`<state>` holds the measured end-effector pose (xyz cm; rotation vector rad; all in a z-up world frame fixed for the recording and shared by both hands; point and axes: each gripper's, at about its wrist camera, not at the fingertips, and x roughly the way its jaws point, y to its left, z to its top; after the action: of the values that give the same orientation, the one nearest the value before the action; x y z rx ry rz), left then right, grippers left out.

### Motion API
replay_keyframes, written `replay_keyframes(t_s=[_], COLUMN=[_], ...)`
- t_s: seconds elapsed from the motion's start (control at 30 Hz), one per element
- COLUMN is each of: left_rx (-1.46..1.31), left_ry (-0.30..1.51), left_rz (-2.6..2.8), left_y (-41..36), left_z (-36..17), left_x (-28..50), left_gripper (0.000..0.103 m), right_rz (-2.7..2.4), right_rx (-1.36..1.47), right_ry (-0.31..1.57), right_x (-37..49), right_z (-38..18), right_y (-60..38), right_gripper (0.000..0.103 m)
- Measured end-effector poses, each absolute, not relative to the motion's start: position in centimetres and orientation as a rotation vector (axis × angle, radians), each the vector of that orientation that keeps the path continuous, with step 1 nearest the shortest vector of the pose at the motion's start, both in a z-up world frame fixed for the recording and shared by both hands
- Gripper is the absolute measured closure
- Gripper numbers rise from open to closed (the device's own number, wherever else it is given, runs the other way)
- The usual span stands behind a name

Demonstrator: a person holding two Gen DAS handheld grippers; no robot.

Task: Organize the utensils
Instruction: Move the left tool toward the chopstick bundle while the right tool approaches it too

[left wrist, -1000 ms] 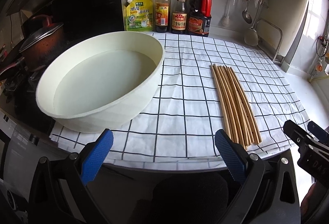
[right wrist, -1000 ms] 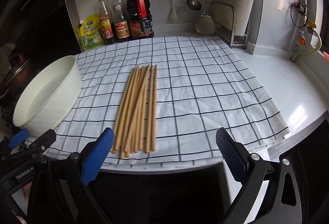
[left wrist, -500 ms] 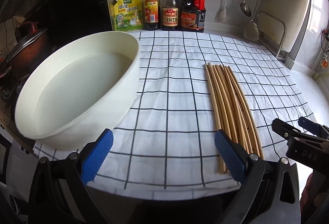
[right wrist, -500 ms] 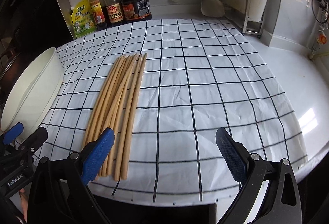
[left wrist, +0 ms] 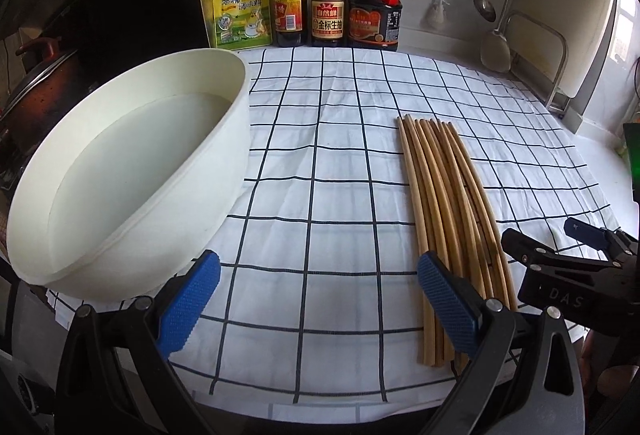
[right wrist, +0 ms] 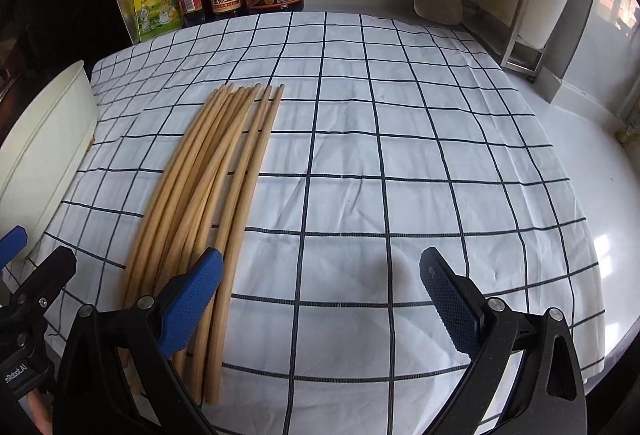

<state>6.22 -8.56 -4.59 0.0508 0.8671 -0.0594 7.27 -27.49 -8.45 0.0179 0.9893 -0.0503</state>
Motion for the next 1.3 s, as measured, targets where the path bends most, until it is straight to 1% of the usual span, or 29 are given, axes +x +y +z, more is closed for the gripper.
replay_keyframes(t_s=[0.33, 0.87, 1.3], left_rx=[0.072, 0.079, 0.141], left_ry=[0.891, 0.919, 0.947], left_rz=[-0.058, -0.079, -0.037], left_y=[-9.2, -11.3, -11.9], left_z=[-5.4, -6.0, -7.0], left_x=[7.1, 9.5, 10.5], left_gripper=[0.006, 0.006, 0.006], right_rz=[-0.042, -0.077, -0.063], right_rx=[-0.058, -0.006, 0.003], right_ry=[1.015, 1.005, 0.995], right_x=[7.3, 7.2, 7.4], right_z=[-9.1, -9.2, -9.3], right_y=[-26.6, -30.4, -30.4], right_gripper=[0.009, 0.009, 0.009])
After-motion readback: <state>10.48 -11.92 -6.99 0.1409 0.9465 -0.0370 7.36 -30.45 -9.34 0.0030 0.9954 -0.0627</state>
